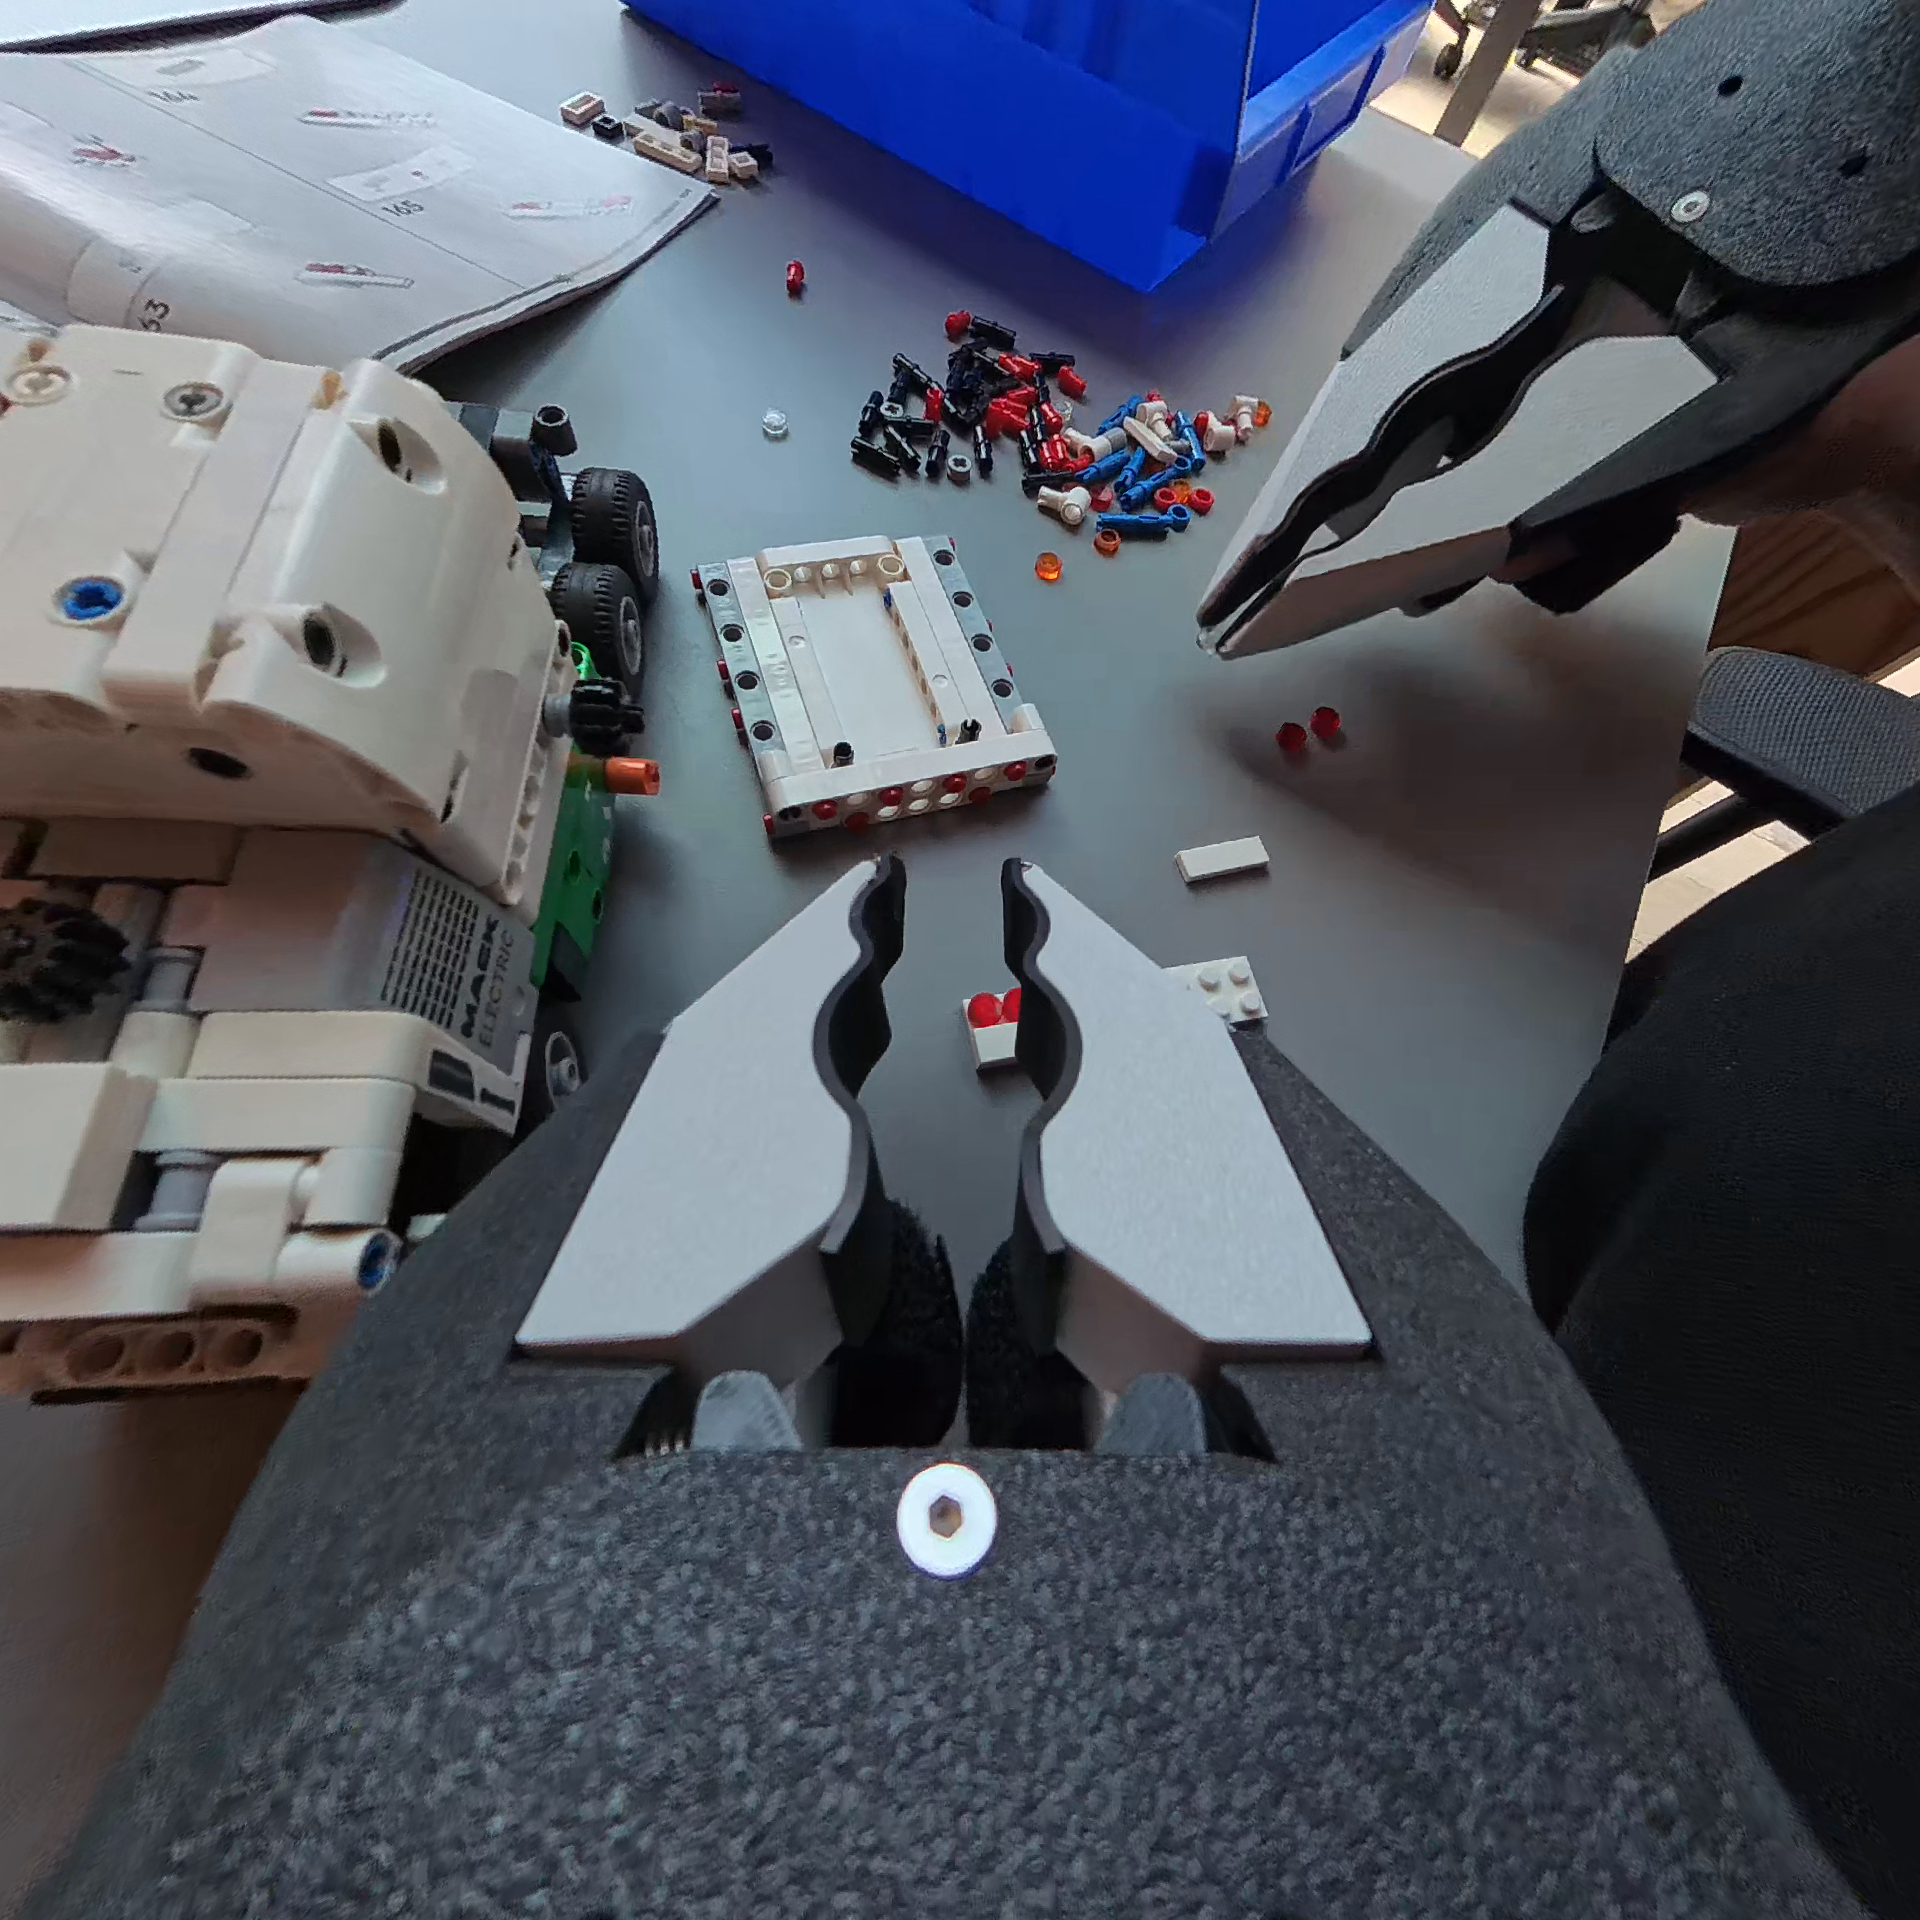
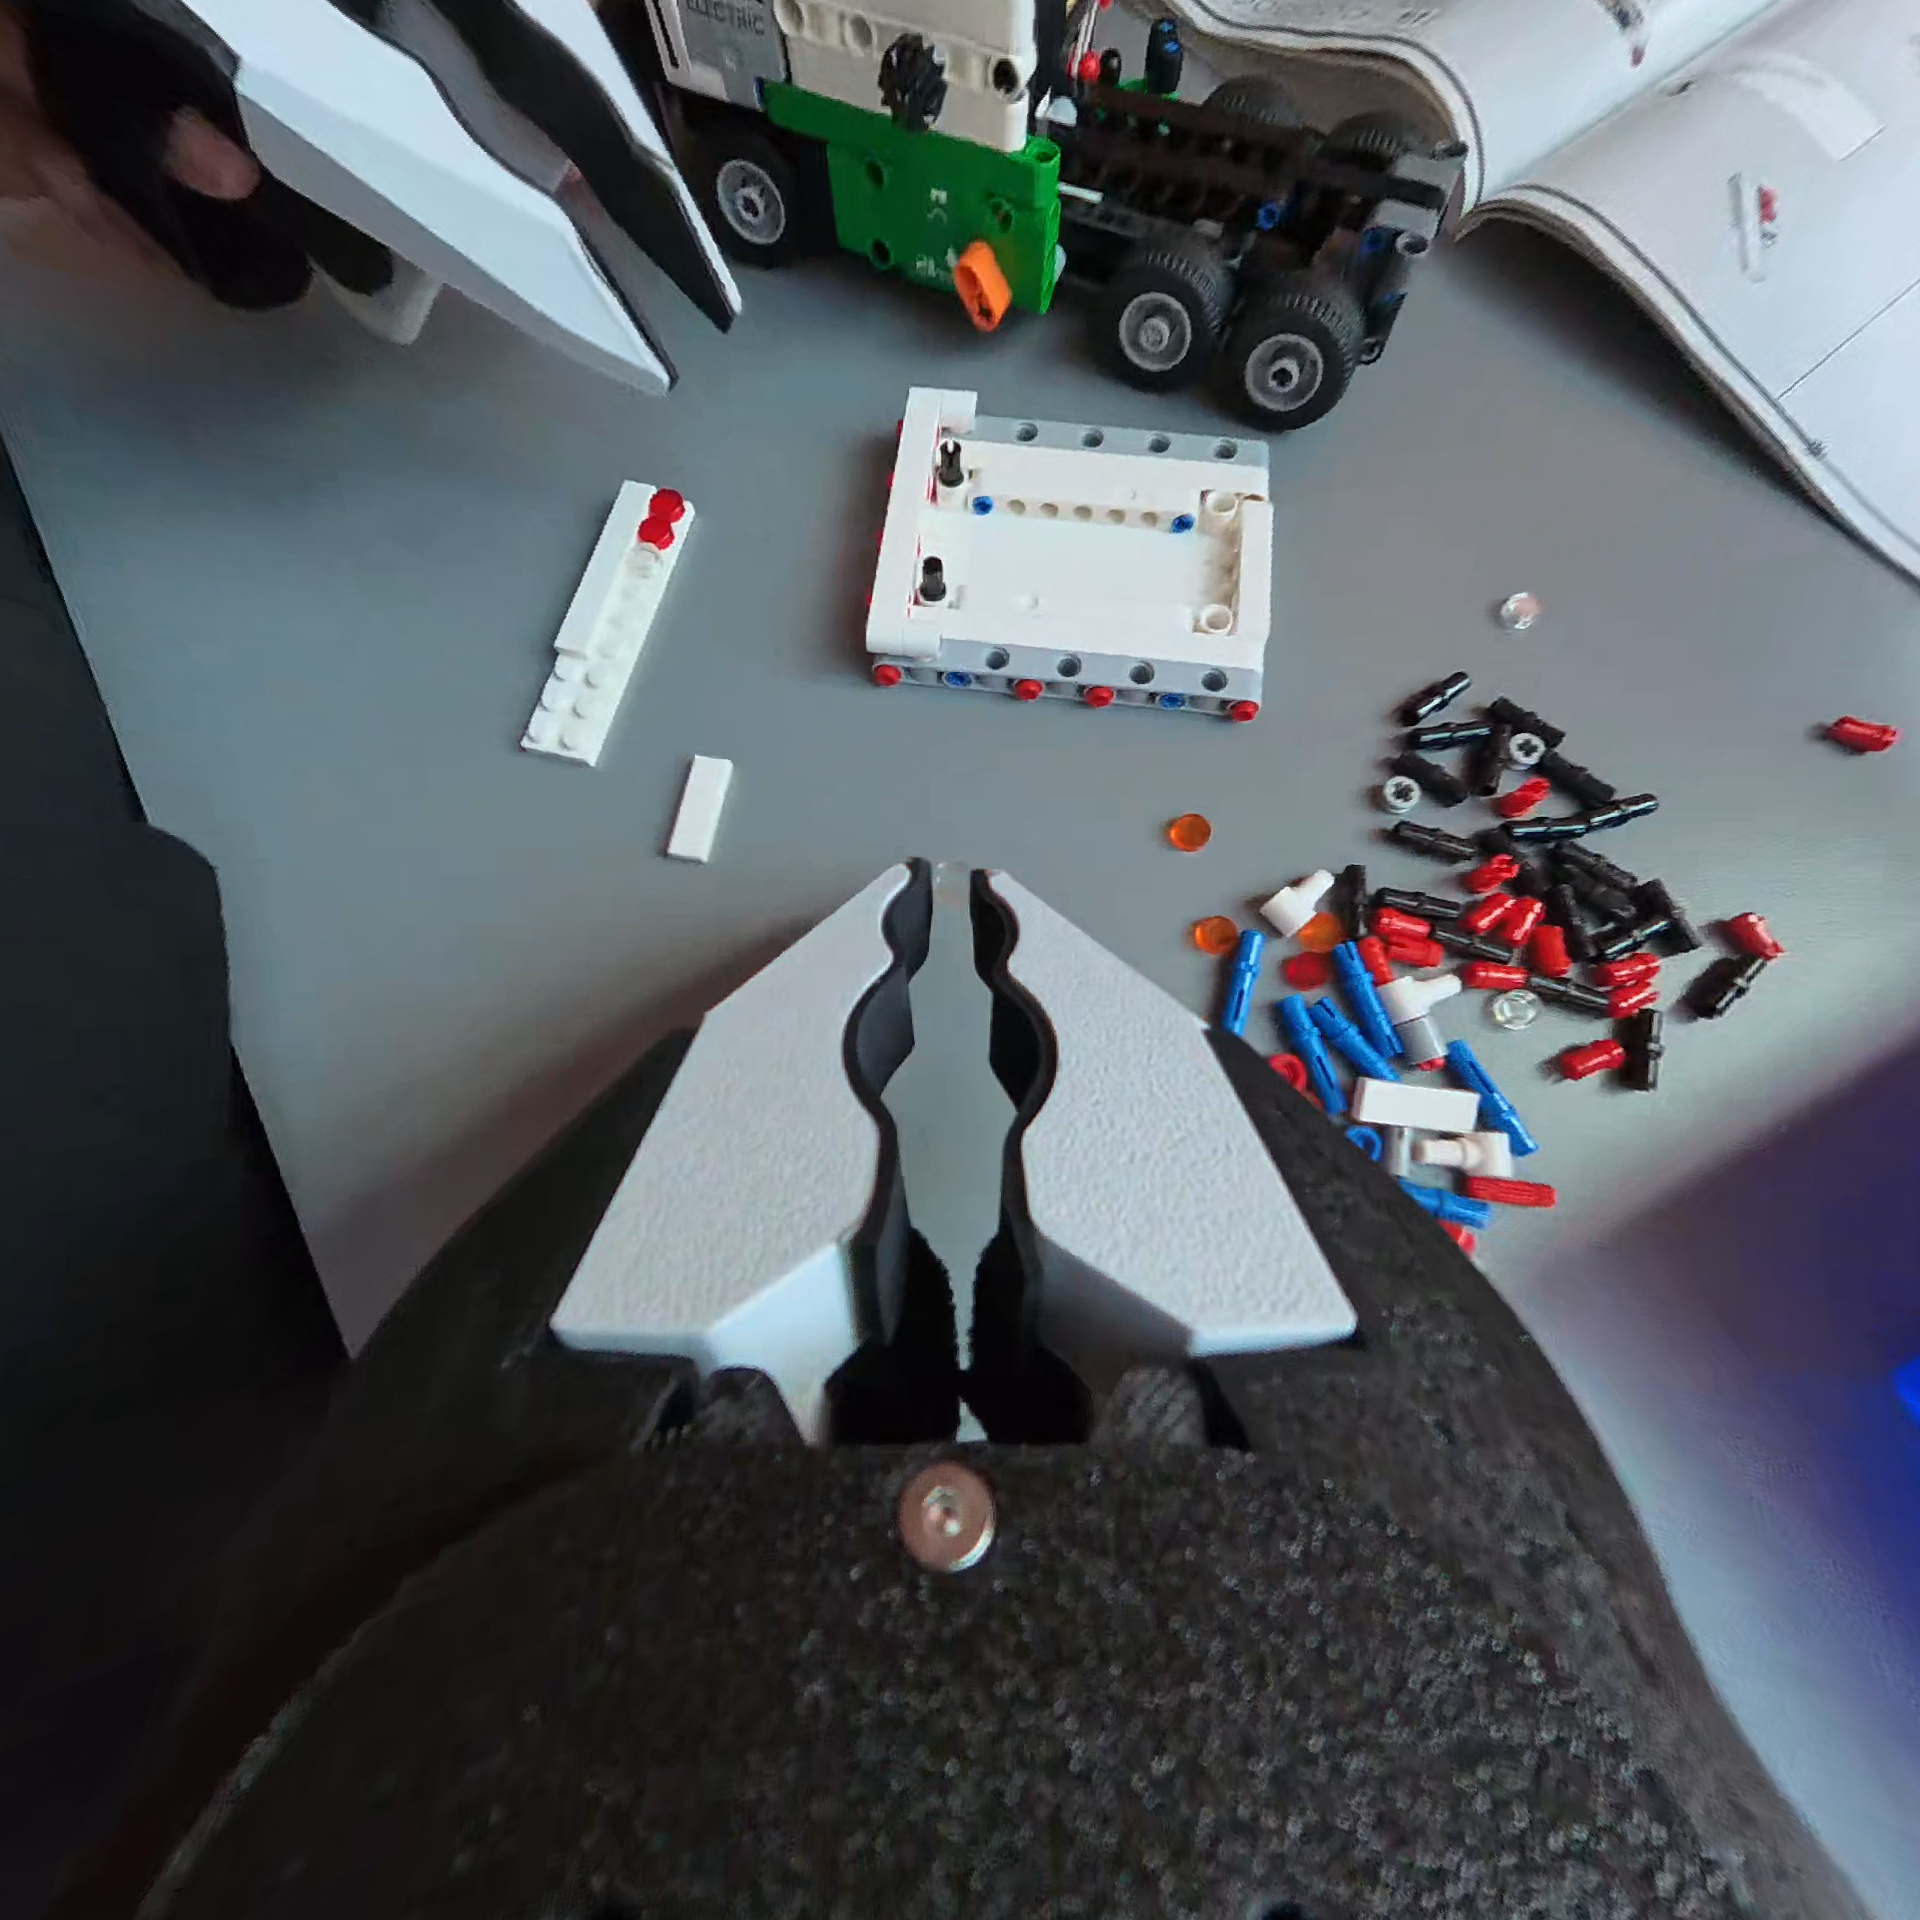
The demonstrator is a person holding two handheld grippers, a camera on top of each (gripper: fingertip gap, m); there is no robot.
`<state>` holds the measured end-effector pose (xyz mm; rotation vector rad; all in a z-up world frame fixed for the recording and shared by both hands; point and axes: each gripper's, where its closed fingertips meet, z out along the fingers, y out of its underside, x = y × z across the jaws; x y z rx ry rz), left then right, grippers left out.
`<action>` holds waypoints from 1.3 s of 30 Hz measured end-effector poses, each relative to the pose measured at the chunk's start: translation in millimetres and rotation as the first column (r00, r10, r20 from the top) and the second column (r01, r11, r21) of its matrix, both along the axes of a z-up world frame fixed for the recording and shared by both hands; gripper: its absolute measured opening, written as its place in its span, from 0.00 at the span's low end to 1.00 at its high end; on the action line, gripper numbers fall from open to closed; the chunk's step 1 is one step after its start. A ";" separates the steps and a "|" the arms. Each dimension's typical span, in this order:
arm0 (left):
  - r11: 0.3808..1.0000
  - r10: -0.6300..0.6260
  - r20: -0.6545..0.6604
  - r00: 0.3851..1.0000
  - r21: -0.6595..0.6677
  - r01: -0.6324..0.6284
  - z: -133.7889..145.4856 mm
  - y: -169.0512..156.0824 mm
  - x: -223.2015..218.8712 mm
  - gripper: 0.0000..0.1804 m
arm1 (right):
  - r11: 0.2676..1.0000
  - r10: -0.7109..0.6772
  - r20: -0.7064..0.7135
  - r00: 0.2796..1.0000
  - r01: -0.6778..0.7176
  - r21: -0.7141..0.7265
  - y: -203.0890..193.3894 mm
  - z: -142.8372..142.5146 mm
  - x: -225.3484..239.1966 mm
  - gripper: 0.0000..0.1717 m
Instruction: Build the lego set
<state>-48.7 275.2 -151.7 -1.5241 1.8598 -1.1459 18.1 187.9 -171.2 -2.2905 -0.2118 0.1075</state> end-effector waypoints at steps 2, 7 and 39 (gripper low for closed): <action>1.000 0.015 0.005 1.000 -0.001 -0.015 1.2 2.3 -2.4 0.10 | 1.000 -0.002 -0.012 1.000 0.002 -0.009 1.5 -3.6 -5.4 0.03; 0.999 0.035 0.002 0.999 0.008 -0.035 0.5 4.1 -8.6 0.10 | 0.998 -0.048 -0.010 0.999 0.047 -0.051 7.0 -17.0 -6.2 0.04; 0.997 0.051 -0.031 0.998 0.066 -0.049 -13.3 -22.0 -37.6 0.11 | 0.999 0.004 0.038 0.999 -0.002 -0.044 11.0 -18.7 -57.7 0.07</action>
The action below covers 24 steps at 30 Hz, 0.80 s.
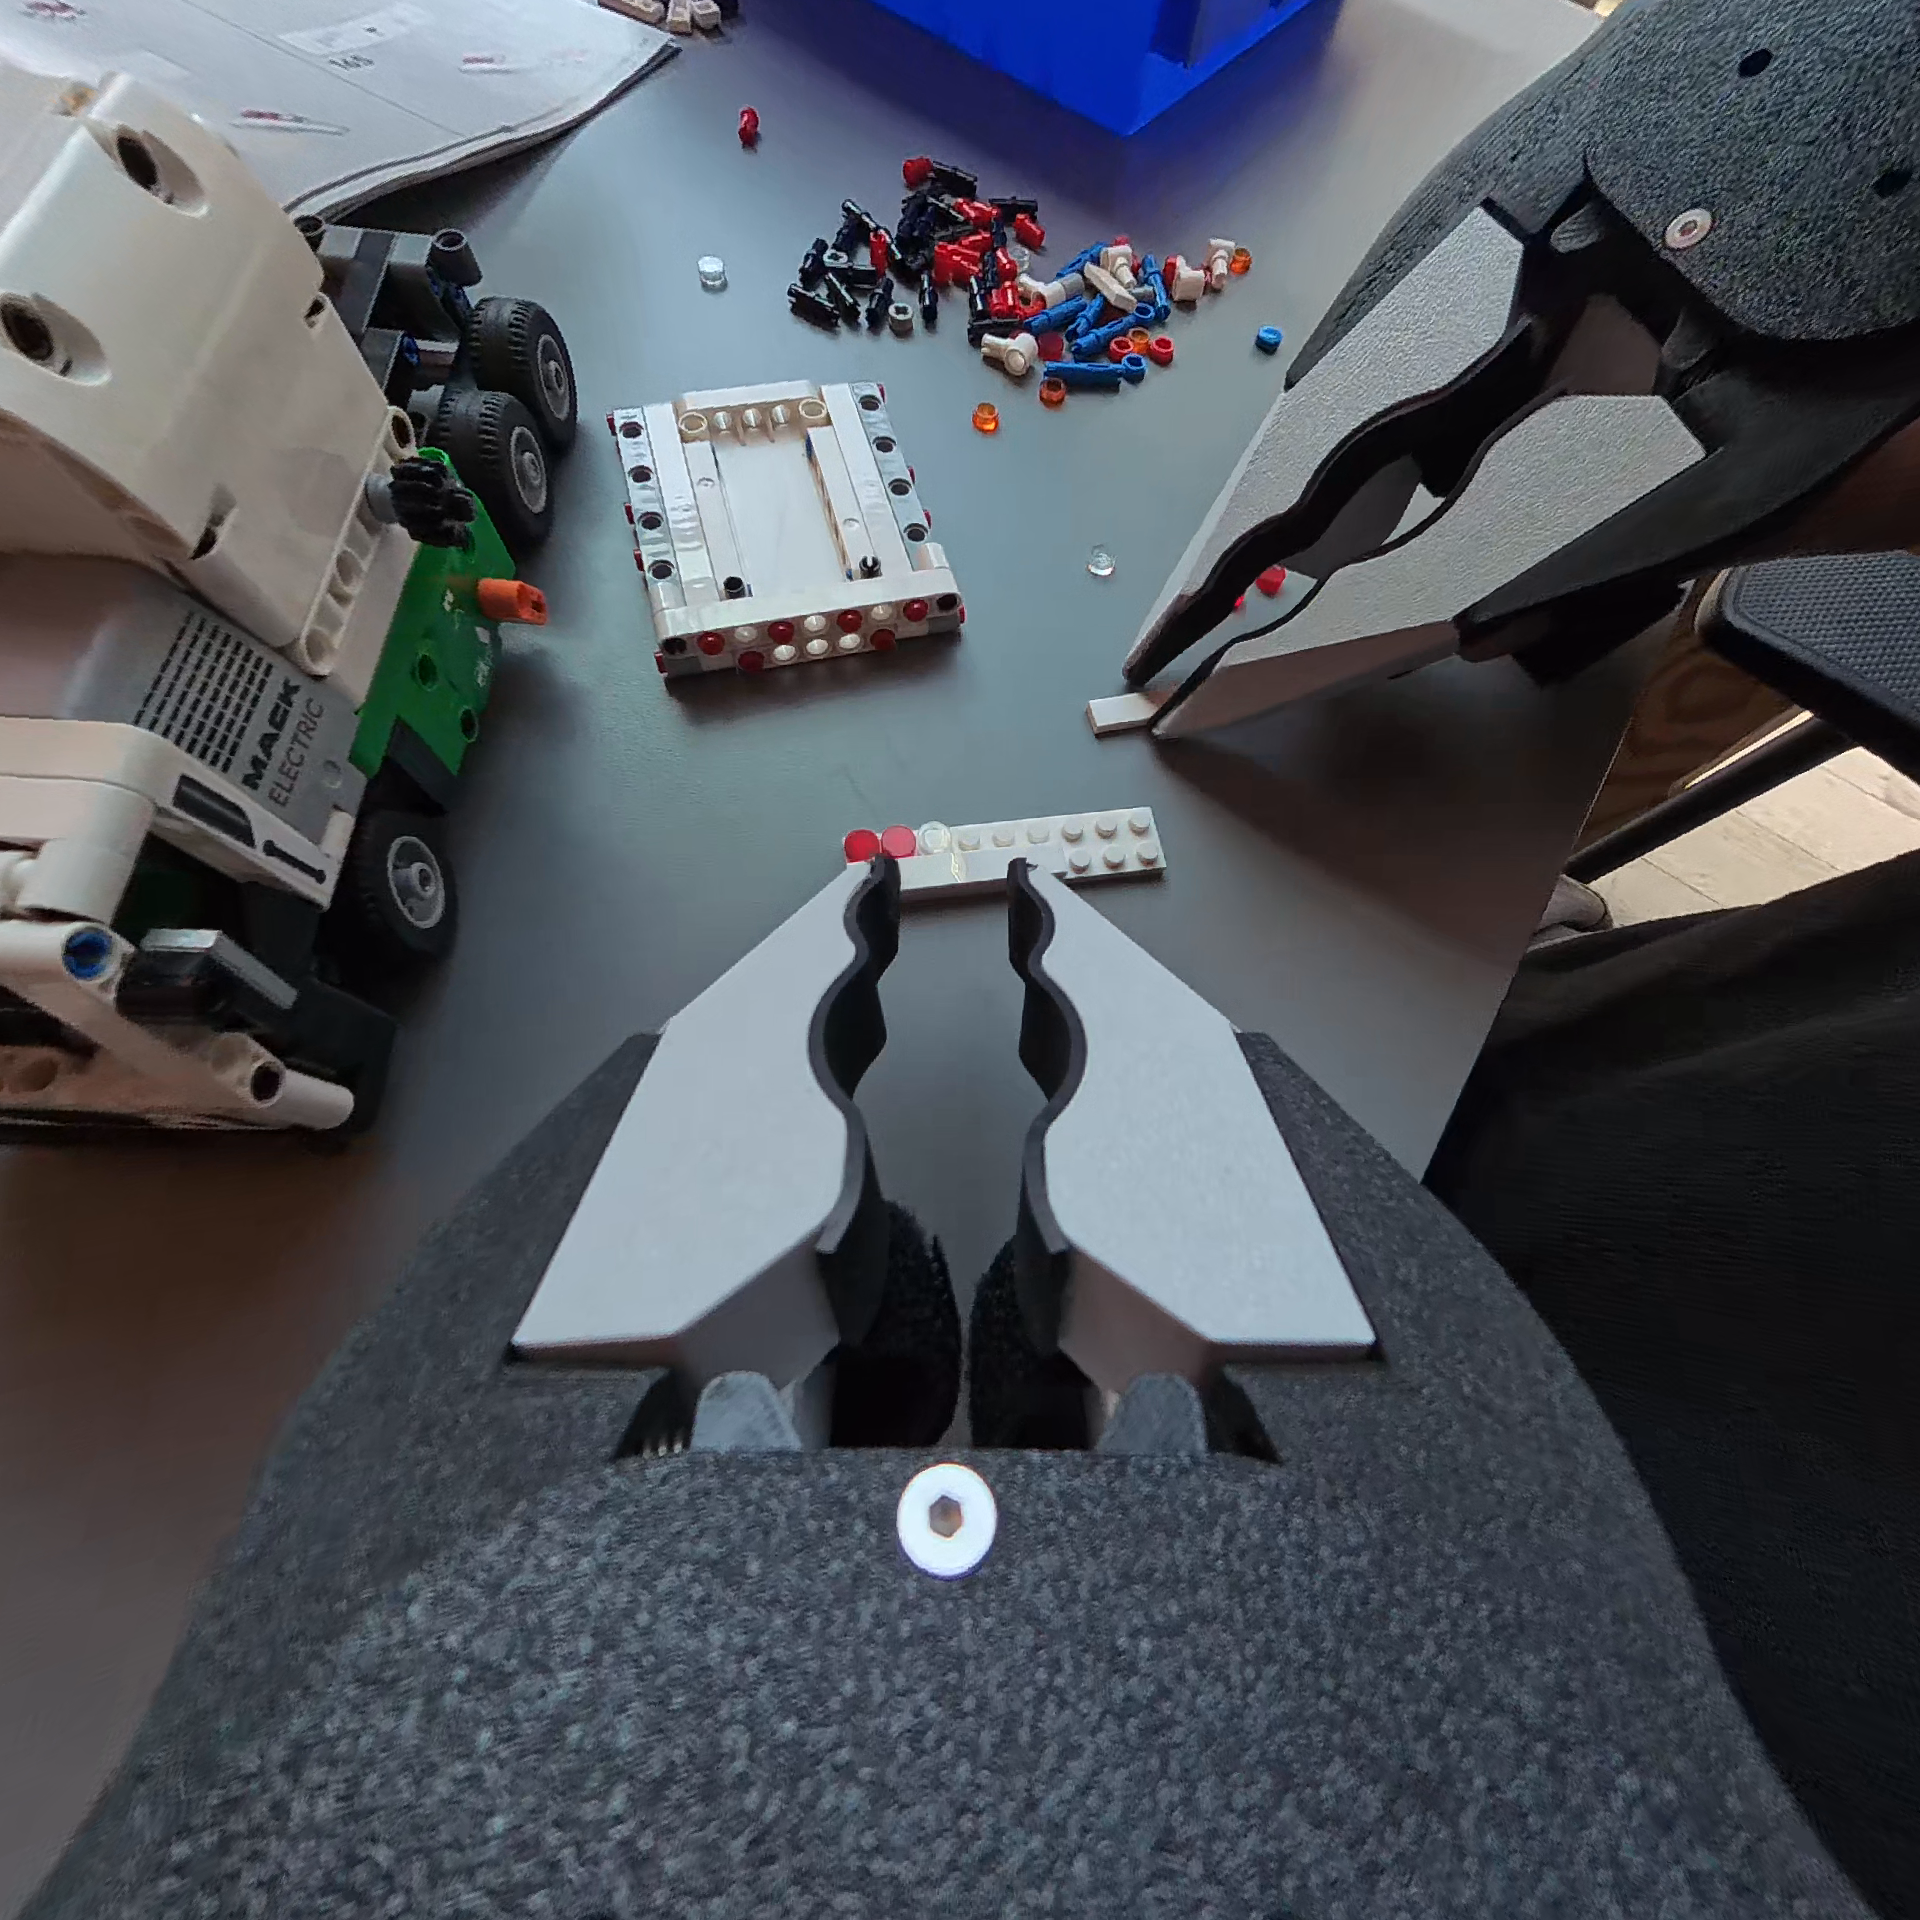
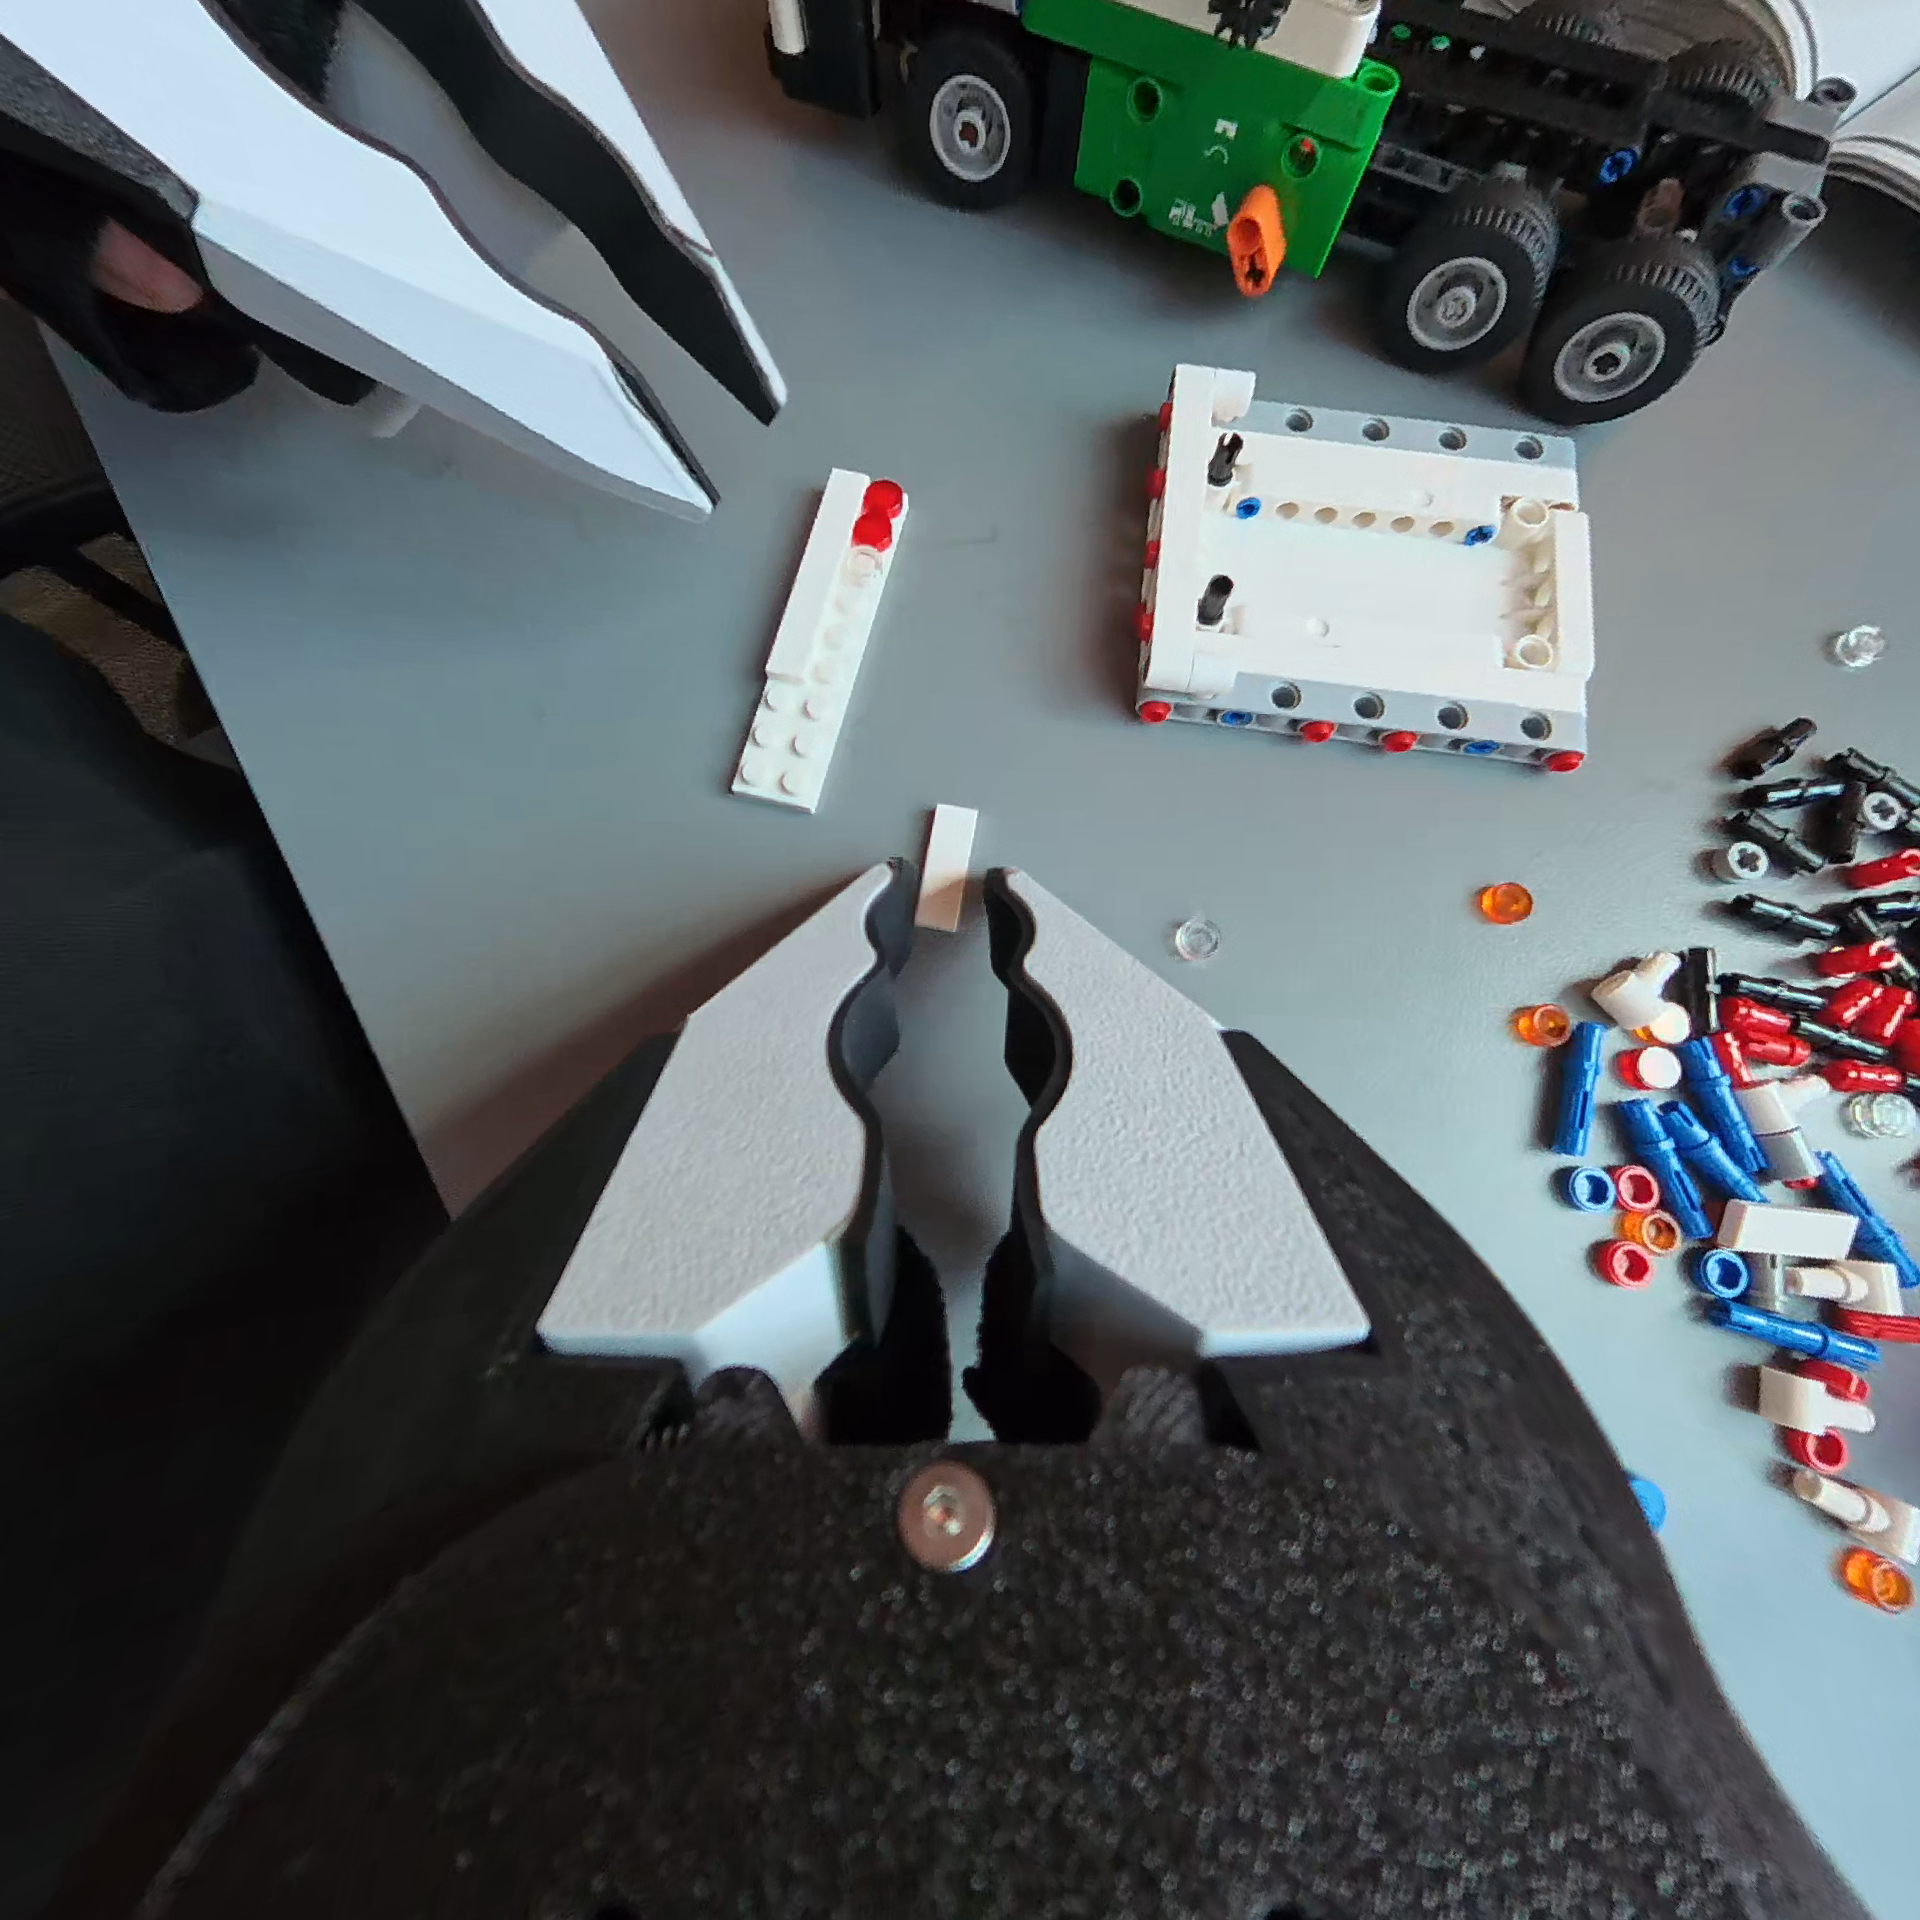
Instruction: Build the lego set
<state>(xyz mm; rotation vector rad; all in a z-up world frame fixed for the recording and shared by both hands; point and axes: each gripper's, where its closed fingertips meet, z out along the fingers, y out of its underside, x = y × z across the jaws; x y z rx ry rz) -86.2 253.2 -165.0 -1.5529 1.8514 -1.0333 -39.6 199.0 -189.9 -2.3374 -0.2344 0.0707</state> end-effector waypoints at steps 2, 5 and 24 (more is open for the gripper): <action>1.000 -0.027 -0.004 1.000 0.012 0.027 -1.9 3.1 0.4 0.13 | 1.000 0.006 0.018 1.000 -0.006 -0.002 1.3 -0.1 0.5 0.04; 0.985 -0.169 0.002 0.986 0.045 0.169 -3.5 2.1 1.0 0.14 | 1.000 0.016 0.030 0.999 -0.016 -0.014 2.6 -0.1 0.0 0.04; 0.833 -0.505 -0.170 0.846 0.160 0.529 -17.6 -5.2 20.5 0.18 | 0.997 0.045 -0.144 0.989 -0.037 0.061 7.3 20.0 -21.7 0.04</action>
